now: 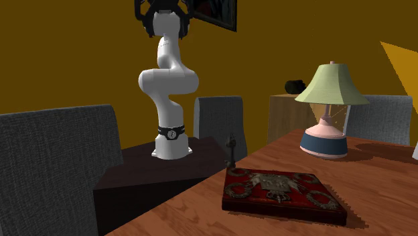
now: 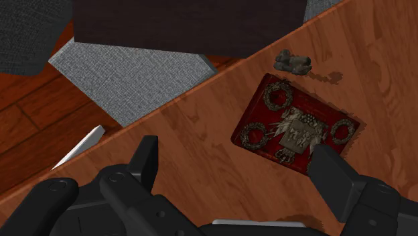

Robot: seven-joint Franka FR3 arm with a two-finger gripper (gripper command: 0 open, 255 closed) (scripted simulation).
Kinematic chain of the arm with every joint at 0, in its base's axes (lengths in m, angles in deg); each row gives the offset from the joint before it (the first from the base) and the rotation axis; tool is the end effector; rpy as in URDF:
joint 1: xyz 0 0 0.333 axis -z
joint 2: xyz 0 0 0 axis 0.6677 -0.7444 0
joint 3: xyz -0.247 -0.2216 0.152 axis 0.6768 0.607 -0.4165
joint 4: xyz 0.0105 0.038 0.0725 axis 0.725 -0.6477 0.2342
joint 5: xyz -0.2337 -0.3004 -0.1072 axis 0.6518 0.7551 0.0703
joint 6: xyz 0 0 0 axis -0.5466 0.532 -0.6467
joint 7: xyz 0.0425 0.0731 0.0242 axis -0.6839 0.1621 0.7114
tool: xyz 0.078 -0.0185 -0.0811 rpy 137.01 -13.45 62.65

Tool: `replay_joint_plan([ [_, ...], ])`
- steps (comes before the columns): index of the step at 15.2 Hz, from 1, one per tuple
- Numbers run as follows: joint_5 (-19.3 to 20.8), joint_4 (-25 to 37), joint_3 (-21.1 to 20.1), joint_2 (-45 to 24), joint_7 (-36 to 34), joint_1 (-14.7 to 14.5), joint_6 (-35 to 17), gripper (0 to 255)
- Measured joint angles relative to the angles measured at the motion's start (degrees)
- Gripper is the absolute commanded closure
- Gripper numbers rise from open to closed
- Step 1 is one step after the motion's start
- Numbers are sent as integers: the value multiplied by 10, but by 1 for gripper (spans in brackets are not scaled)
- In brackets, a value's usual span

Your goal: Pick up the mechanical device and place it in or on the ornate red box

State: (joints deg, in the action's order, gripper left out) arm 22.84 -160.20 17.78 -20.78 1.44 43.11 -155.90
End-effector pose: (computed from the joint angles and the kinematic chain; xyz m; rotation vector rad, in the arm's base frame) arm 0.2613 -0.0169 0.6395 -3.0296 -0.0635 0.1032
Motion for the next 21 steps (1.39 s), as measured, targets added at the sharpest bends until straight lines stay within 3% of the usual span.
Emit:
replay_joint_plan([
  [4,-10,-40,-22,11,-17,-6,-28,0],
  [13,-57,-180,-110,26,-79,-41,-148,0],
  [21,-111,-257,-207,-40,-141,-81,-285,0],
])
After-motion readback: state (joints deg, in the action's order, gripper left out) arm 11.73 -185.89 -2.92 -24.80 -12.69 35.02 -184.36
